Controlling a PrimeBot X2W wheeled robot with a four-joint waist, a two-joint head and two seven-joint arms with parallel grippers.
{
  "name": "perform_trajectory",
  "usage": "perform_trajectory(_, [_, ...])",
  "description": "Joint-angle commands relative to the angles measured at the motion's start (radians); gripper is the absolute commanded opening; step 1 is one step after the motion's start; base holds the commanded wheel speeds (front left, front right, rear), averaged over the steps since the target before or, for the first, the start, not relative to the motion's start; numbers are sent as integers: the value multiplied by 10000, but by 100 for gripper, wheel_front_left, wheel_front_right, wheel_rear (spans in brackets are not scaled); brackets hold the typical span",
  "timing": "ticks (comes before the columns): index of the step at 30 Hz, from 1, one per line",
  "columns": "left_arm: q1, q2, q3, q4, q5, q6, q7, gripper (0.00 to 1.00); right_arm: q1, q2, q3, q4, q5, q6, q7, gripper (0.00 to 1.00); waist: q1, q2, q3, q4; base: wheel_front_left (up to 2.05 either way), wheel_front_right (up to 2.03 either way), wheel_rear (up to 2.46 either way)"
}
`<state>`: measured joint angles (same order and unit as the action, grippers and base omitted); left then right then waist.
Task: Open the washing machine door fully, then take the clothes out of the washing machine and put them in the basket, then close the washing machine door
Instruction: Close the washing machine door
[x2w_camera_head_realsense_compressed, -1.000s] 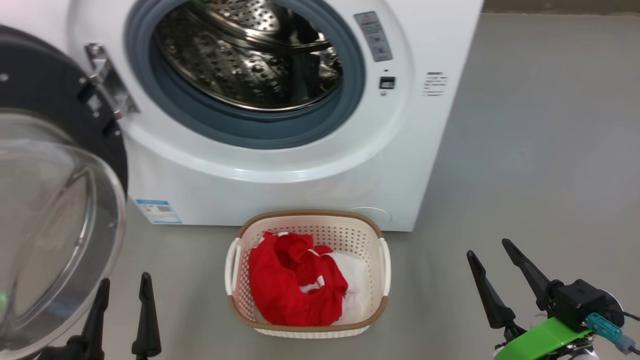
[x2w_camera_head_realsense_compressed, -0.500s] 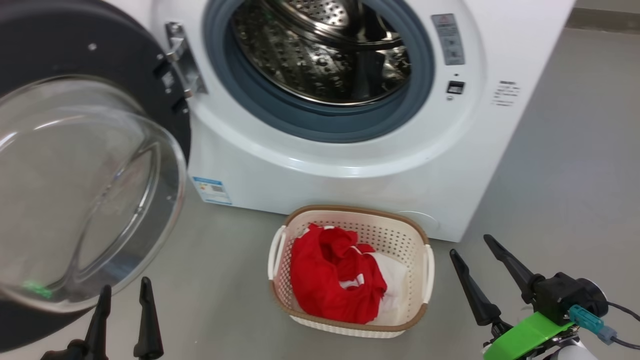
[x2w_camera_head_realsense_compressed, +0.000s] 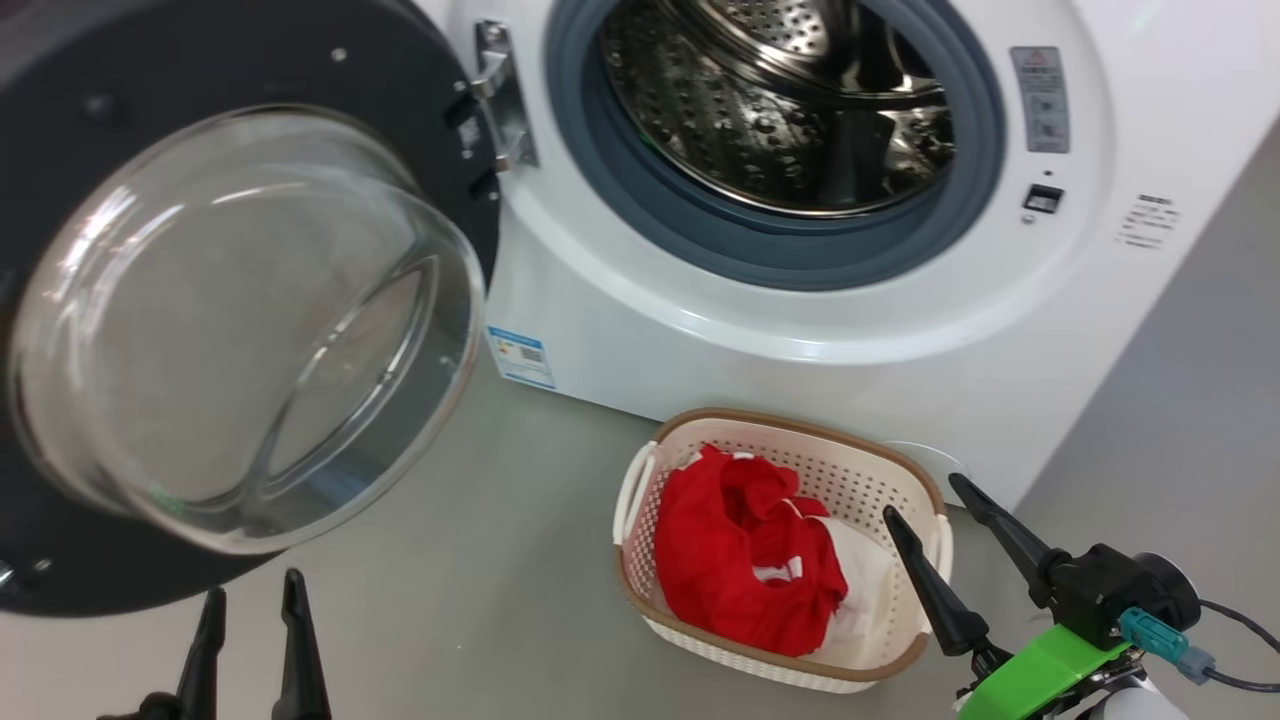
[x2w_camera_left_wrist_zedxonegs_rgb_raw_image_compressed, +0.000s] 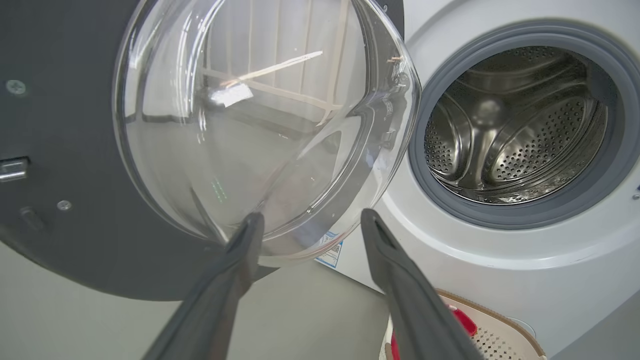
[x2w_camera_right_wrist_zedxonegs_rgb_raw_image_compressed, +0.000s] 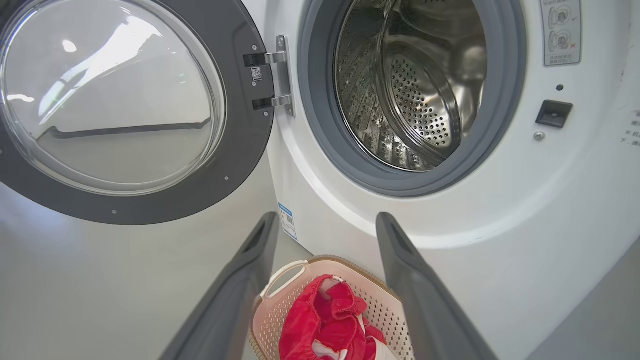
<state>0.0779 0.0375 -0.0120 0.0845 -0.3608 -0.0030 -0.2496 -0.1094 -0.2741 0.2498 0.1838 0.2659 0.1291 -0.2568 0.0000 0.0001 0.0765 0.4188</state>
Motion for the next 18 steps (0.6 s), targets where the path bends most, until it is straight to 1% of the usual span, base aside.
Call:
perform_trajectory(1, [-113,127,284,-221,-62,99,-122,100,-383,-97,257,-196,215,16,-49,100,0,-1,-74,301,0,0,0])
perform_trajectory(9, [96,127,210,-315,-152,246,-122,100,-427,-97,476,-124,255,16,-49,100,0,-1,-210,853,0,0,0])
perform_trajectory(18, [332,127,293,-546,-288,411,-122,100,-785,-100,839,-9,330,16,-49,100,0,-1,-174,949,0,0,0])
